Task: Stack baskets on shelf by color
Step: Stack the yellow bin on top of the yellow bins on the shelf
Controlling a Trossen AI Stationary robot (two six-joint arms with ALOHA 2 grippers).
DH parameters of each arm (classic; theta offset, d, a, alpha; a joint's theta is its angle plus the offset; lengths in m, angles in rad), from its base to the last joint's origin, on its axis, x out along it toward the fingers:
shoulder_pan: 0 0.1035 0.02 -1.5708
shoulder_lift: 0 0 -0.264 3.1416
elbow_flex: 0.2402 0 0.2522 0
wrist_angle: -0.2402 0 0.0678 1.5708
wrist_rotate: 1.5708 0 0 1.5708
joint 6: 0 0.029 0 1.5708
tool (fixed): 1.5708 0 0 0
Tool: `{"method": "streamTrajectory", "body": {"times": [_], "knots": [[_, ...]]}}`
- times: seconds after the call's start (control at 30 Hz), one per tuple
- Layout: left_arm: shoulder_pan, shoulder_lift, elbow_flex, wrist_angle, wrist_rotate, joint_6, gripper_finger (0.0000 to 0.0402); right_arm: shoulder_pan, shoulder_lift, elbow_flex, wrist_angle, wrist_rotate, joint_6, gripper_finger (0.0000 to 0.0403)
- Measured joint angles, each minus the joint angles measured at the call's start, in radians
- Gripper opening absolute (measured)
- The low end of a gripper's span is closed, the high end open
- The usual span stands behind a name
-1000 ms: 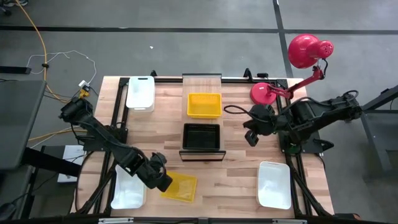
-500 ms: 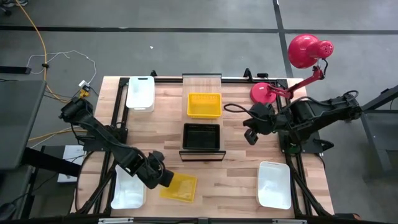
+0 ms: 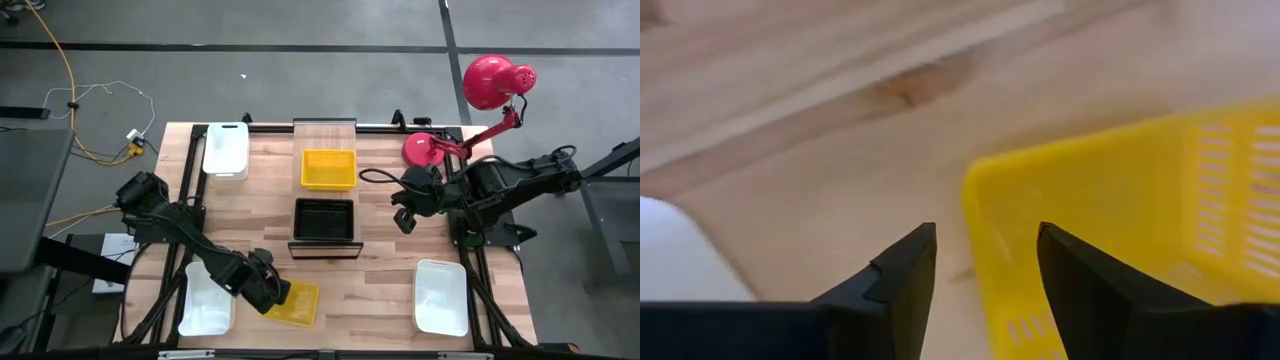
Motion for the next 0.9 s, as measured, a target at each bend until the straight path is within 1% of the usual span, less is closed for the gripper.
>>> {"method": "streamTrajectory", "body": {"times": [0.07, 0.27, 0.37, 0.63, 0.7, 0.77, 0.9], "knots": [[0.003, 0.012, 0.02, -0.032, 0.0, -0.005, 0.0161, 0.0, 0.0, 0.0, 0.0, 0.001, -0.004, 0.0], [0.009, 0.019, 0.026, -0.01, 0.011, -0.015, 0.0161, 0.0, 0.0, 0.0, 0.0, 0.001, -0.028, 0.0], [0.005, 0.046, 0.026, -0.007, 0.011, -0.05, 0.0161, 0.0, 0.0, 0.0, -0.002, 0.001, -0.029, 0.0], [0.001, 0.1, 0.028, 0.083, 0.039, -0.041, 0.0156, 0.0, 0.0, 0.0, -0.003, 0.01, -0.029, 0.0], [0.001, 0.1, 0.028, 0.087, 0.038, -0.03, 0.0142, 0.0, 0.0, 0.0, -0.003, 0.014, -0.029, 0.0], [0.001, 0.099, 0.027, 0.08, 0.039, -0.021, 0.0114, 0.0, 0.0, 0.0, -0.003, 0.014, -0.029, 0.0], [-0.005, 0.08, 0.025, 0.077, 0.037, 0.034, 0.0027, 0.0, 0.0, 0.0, -0.003, 0.019, -0.029, 0.0]]}}
